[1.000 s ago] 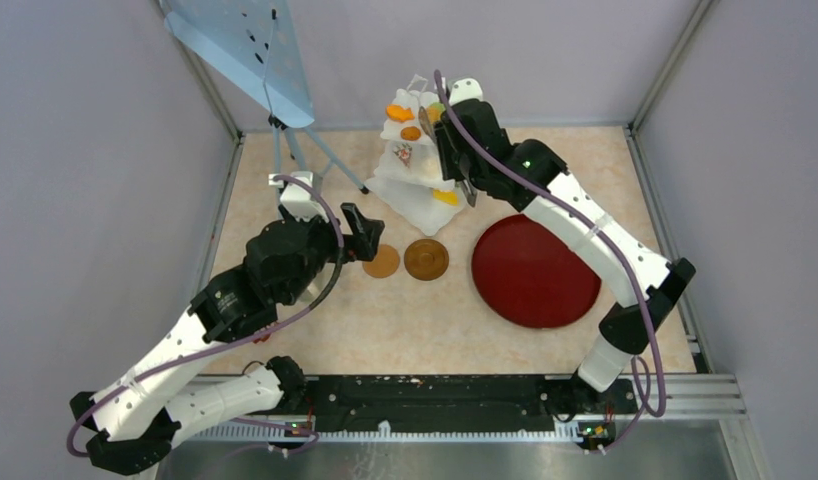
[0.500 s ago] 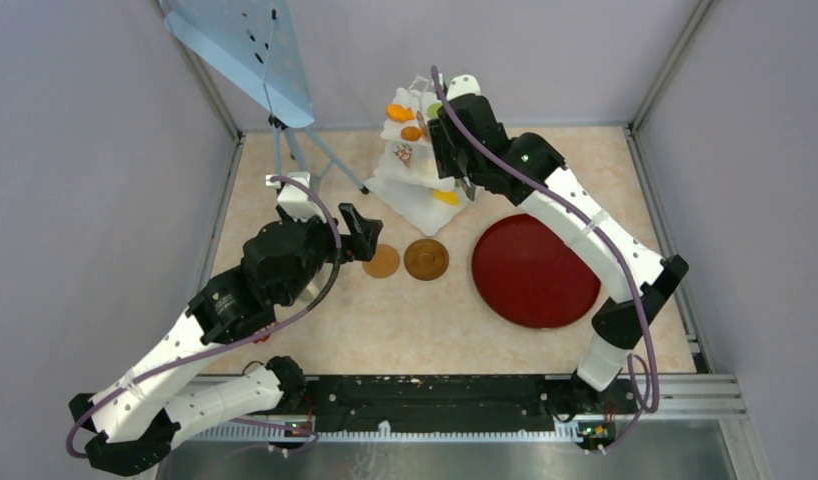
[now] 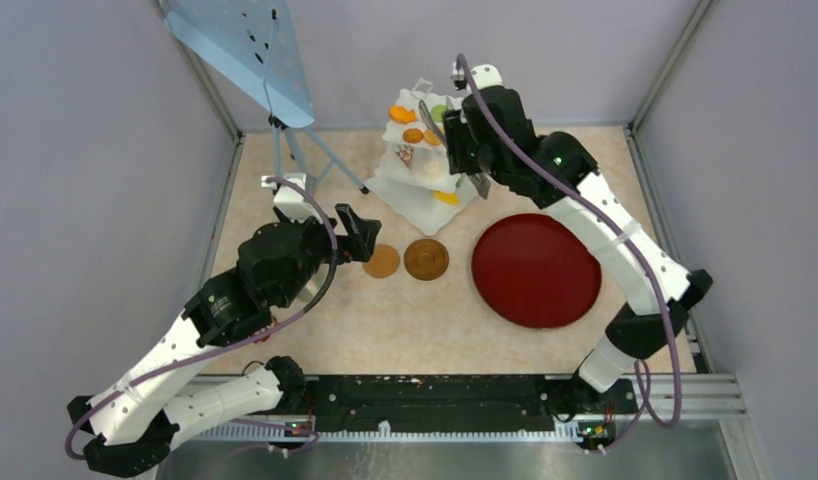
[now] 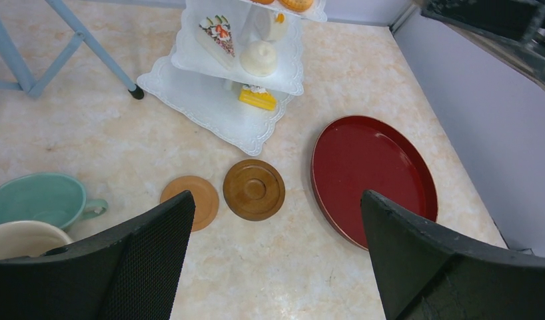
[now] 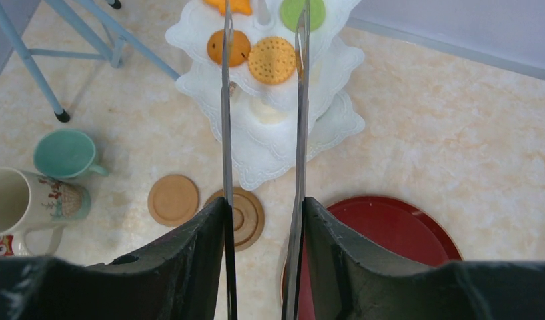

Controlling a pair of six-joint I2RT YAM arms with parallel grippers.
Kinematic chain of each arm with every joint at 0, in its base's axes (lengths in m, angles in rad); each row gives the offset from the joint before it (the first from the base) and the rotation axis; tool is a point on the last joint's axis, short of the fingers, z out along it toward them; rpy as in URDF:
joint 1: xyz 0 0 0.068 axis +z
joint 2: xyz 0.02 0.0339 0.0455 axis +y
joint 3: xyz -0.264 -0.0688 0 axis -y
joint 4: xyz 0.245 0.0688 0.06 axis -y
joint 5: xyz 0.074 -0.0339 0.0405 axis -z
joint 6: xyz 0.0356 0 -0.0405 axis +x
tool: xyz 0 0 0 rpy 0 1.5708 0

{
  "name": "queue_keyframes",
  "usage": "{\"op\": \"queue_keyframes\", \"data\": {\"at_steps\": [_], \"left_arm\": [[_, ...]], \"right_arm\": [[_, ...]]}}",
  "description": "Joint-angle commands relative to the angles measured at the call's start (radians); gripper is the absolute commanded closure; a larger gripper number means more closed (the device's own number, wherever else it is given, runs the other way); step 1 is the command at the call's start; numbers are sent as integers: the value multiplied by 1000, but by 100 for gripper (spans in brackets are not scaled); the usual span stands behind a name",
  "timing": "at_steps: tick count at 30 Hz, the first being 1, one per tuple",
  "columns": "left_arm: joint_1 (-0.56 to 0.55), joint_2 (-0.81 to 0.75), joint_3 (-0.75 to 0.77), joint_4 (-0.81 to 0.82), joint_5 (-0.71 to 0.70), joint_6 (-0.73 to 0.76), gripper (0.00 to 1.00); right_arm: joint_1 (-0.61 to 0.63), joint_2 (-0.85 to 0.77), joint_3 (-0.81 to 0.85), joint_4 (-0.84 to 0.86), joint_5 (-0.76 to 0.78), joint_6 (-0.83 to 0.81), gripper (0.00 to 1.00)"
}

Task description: Serve the afternoon tea

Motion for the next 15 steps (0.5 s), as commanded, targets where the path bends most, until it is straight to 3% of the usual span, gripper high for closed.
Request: {"op": "queue_keyframes", "data": {"at_steps": [1,9,15], "left_arm": [[4,1,39,20,29,4,1],[4,8,44,-1,113,-23,1],[4,25,50,-61,209,-61,1]], "right_arm": [[0,-245,-133,15,-31,35,55],[-1,-658,-657,-74,7,251,55],[0,-840,-1048,-36,19,432,55]]}}
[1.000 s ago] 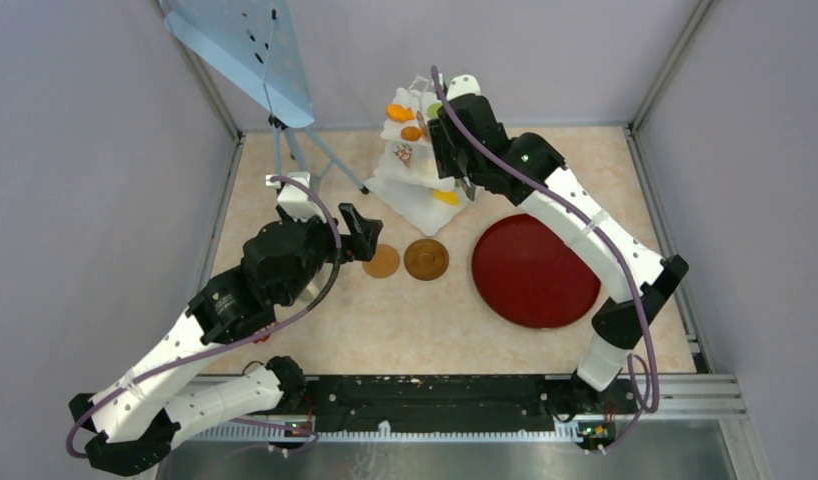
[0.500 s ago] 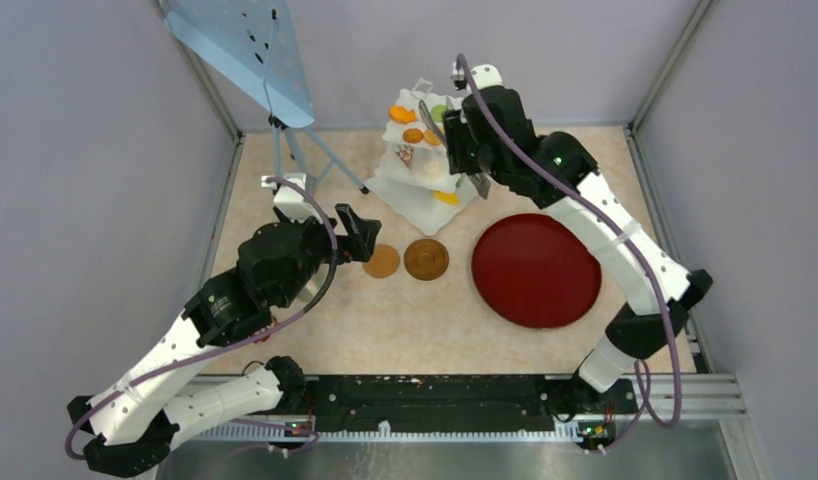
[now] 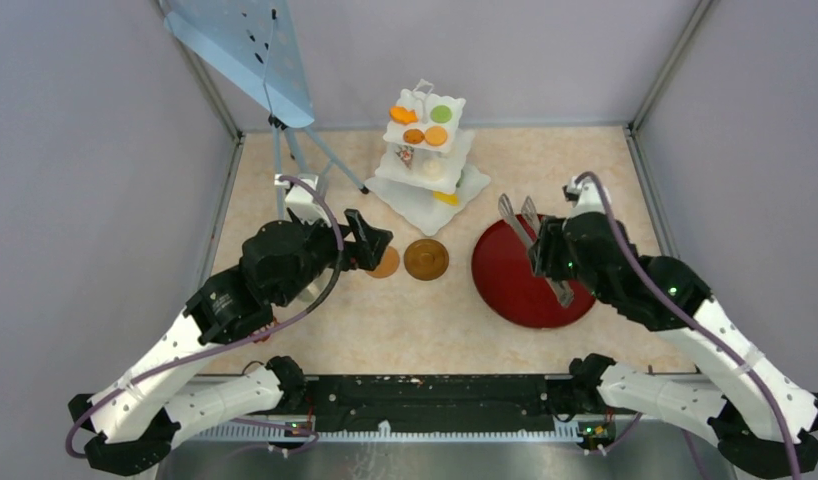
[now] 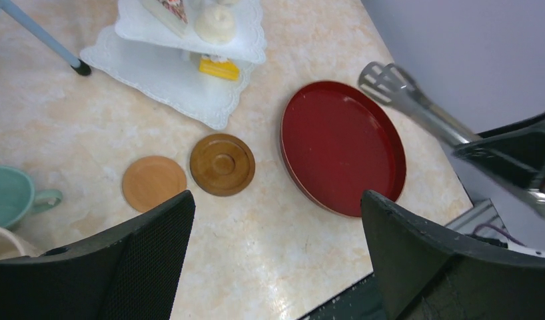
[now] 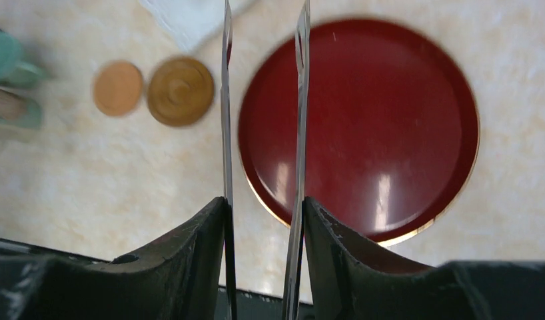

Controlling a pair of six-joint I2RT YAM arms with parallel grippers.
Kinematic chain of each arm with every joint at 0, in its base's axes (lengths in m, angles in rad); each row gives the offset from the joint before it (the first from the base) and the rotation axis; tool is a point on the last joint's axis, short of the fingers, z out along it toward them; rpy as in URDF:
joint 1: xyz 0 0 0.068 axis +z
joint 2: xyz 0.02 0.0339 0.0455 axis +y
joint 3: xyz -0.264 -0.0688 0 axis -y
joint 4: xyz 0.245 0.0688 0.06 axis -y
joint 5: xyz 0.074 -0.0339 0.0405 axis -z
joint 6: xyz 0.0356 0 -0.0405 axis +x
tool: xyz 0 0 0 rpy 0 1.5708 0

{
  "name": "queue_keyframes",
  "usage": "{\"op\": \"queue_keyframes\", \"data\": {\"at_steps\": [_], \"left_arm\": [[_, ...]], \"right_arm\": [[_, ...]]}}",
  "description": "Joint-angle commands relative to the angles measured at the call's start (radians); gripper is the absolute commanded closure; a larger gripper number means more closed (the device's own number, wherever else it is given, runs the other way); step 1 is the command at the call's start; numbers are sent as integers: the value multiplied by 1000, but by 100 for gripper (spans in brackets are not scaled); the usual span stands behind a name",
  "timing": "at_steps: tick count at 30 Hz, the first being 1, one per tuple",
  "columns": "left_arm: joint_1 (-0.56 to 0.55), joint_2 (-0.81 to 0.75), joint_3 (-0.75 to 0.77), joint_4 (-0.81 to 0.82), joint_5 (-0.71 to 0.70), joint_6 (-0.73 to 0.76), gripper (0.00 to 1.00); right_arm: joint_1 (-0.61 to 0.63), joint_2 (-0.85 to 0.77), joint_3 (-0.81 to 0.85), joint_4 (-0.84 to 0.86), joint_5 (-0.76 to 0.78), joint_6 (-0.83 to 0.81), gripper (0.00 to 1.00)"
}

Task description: Serve the afternoon tea

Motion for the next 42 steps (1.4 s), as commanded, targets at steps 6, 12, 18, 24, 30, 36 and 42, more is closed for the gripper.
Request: {"op": "queue_keyframes", "data": {"at_steps": [6,12,18,24,30,36,42], "left_arm": [[4,-35,1,-54,122,-69,1],[4,-14,7,-89,172,-62,1],[4,-1,-22,-102,162,-64,1],[4,30,-11,-107,142,-46,1],[4,72,-2,-128,71,-29,1],[4,119,-13,-146,-10,-12,1],[5,157,-37,-149,-72,-16,1]], "right_arm": [[-1,-30,-432,157,70,235,55],[-2,-51,-572,228,38,325,55],[1,-66,-682,282,-49,407,54],[1,-62,-757,304,-74,454,52],[1,-36,-782,320,-51,466,47],[0,-22,-751,296,-6,457,27],[0,-32,-659,286,46,389,11]]}}
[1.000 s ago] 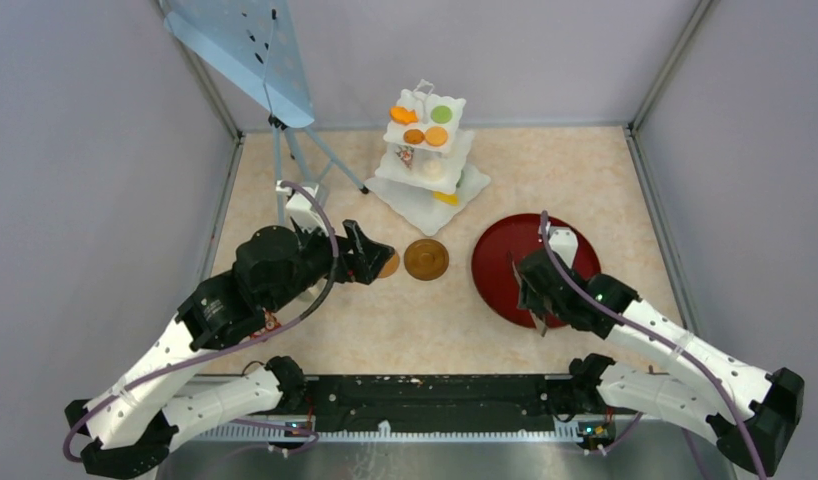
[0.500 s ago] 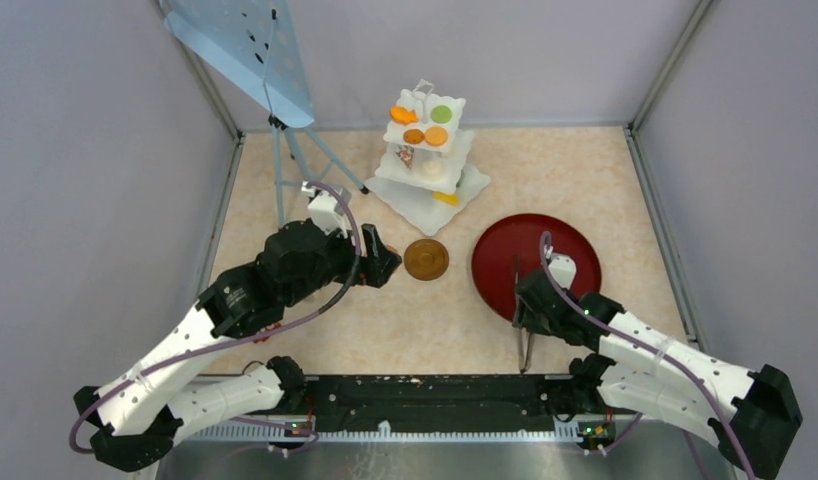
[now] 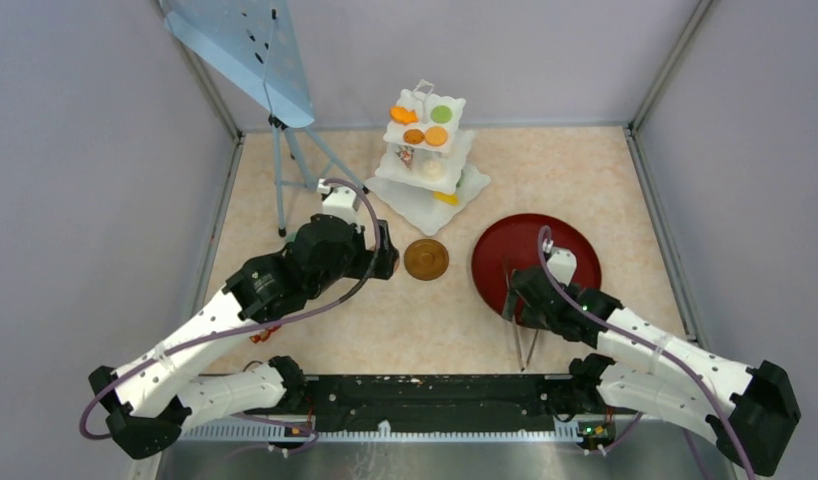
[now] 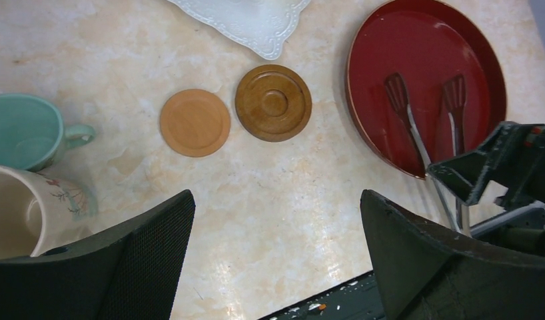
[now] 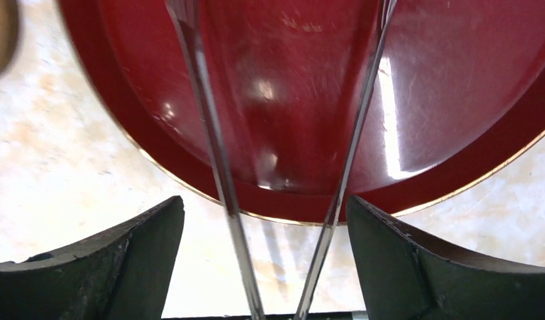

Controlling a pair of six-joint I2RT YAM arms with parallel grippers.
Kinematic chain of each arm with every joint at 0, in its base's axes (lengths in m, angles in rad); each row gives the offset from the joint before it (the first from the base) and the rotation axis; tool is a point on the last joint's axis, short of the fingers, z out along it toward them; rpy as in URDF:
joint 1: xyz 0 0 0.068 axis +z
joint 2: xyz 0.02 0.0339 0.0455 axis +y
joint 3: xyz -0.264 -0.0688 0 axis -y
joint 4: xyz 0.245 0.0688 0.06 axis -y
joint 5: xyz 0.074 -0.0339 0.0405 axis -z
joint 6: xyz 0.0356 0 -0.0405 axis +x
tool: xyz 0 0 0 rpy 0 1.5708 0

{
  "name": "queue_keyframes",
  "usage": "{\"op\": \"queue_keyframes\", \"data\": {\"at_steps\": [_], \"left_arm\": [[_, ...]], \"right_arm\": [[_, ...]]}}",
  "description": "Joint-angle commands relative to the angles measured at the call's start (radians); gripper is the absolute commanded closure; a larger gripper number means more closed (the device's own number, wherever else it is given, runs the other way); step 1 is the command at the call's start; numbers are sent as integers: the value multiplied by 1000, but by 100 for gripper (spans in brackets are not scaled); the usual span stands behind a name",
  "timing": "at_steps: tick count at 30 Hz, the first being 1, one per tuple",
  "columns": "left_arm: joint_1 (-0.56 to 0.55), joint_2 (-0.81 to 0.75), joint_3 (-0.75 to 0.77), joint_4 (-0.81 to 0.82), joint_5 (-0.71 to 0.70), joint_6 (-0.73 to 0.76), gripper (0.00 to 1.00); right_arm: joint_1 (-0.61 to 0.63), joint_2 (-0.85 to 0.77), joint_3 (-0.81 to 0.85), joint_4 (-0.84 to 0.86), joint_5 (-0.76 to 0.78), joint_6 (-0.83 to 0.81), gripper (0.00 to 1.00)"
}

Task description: Serve the afternoon tea

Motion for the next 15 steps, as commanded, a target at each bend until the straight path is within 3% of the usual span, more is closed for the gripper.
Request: {"op": "queue_keyframes", "data": {"at_steps": [1,8,11,15], "left_arm": [[6,27,-16,-2,-73,6,1],[22,97,-7,-63,-122,-32,1],[31,95,6,-87,-154,-57,1],[33,64,35,-147,-233,-96,1]], "right_arm": [[1,-14,116,21,77,-64,11],[1,-6,173,201,19,-313,10],[1,21,140,405,-141,-438,10],[3,103,84,725,-427,-482,10]]}}
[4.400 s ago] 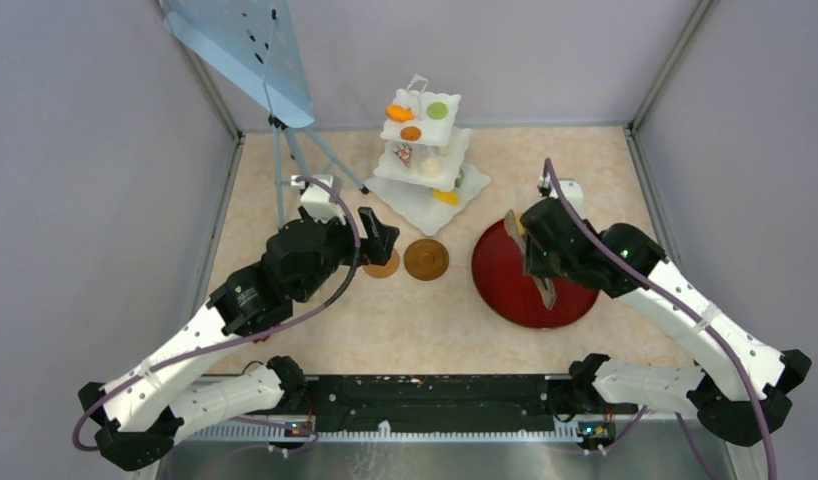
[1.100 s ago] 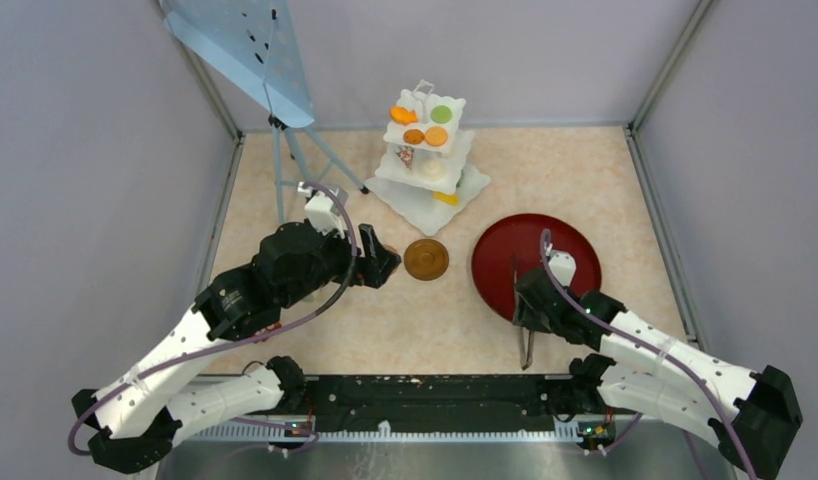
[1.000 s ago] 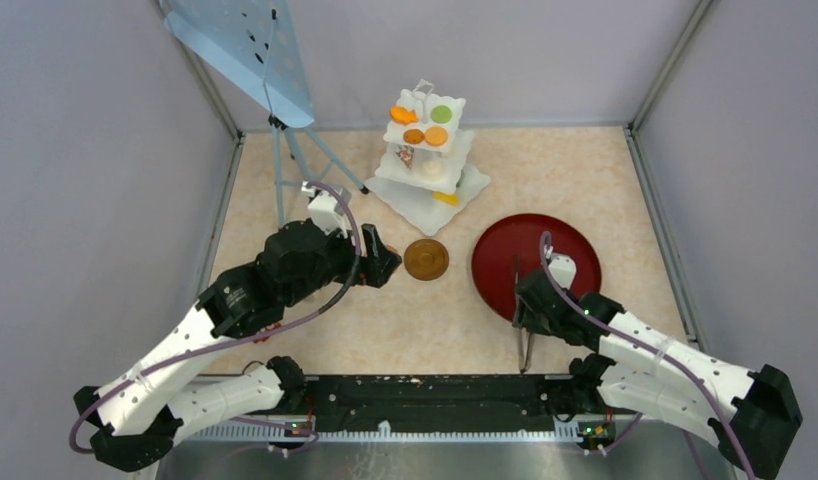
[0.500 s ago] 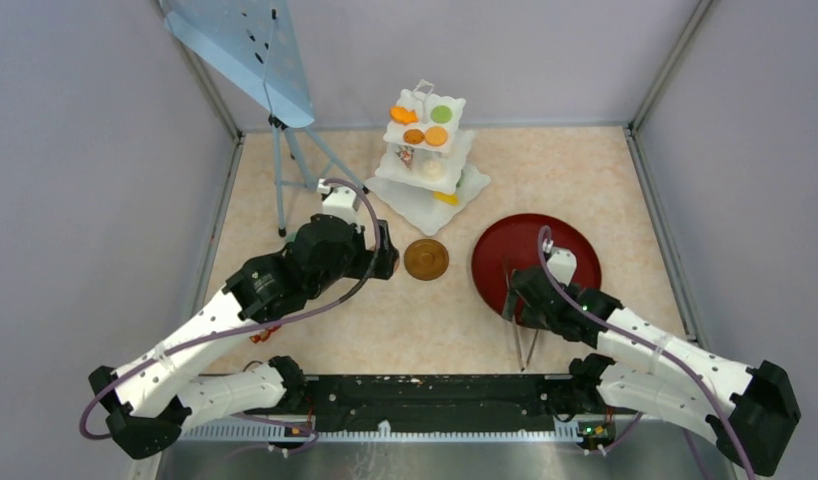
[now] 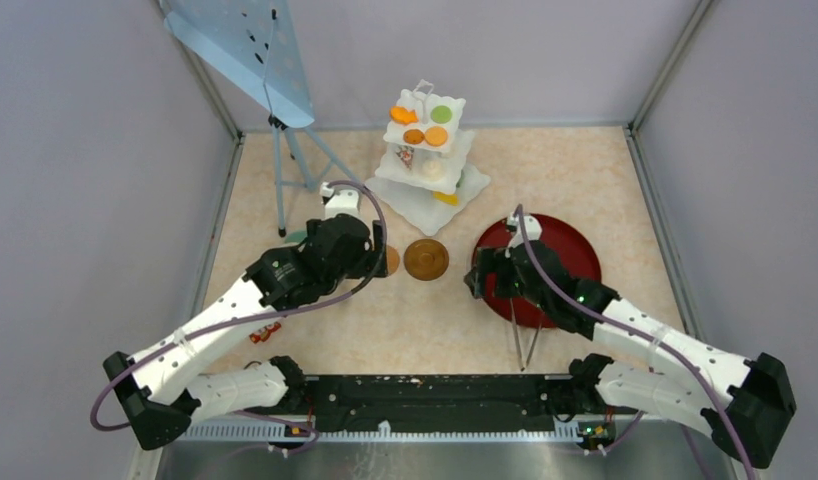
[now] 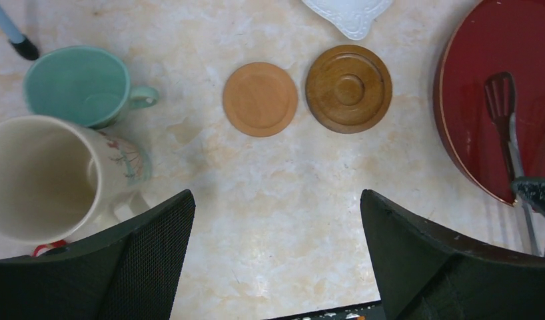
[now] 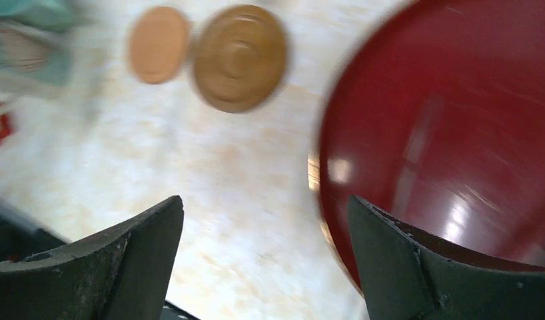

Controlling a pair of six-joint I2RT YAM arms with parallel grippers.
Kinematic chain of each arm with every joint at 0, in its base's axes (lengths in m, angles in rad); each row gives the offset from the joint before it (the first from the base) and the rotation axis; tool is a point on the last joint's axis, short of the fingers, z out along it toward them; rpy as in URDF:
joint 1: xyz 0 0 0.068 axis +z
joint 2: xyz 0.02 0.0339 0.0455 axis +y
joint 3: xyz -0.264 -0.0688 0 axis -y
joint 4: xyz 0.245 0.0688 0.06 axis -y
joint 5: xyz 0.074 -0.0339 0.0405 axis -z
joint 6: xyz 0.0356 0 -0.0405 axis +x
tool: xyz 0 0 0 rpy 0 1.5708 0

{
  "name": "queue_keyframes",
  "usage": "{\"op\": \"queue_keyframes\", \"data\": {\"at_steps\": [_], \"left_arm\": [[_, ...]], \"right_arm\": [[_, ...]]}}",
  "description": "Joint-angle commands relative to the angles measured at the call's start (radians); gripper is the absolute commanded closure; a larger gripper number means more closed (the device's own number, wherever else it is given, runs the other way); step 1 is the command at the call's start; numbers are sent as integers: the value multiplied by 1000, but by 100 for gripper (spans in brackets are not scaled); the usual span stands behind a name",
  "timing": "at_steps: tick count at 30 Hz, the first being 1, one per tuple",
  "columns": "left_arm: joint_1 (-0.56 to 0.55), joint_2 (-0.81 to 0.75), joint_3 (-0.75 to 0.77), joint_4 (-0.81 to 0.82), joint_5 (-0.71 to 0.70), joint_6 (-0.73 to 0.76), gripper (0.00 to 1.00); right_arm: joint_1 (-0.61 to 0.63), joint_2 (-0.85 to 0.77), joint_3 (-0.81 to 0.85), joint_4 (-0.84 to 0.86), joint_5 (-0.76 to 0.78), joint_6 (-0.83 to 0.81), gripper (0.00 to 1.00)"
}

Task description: Serve the afternoon tea

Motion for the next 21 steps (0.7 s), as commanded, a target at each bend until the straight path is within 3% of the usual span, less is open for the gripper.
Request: {"op": "queue_keyframes", "data": {"at_steps": [1,6,11,14,21], "left_arm": [[6,-45,57,-80,-118,-62,1],[6,-111,159,-152,-179,-63,1],[6,-191,269,-166,-193,-1,1],[6,-211,335,-170,-173,40,1],[6,-232,384,-144,-62,94,1]], "right_arm": [[7,106,-48,483,-347,-116,10],[86,359,2,802,-502,-64,11],[202,608,171,910,-487,-21,14],[266,737,291,911,-450,-13,15],[353,1007,649,652,-285,-21,18]]}}
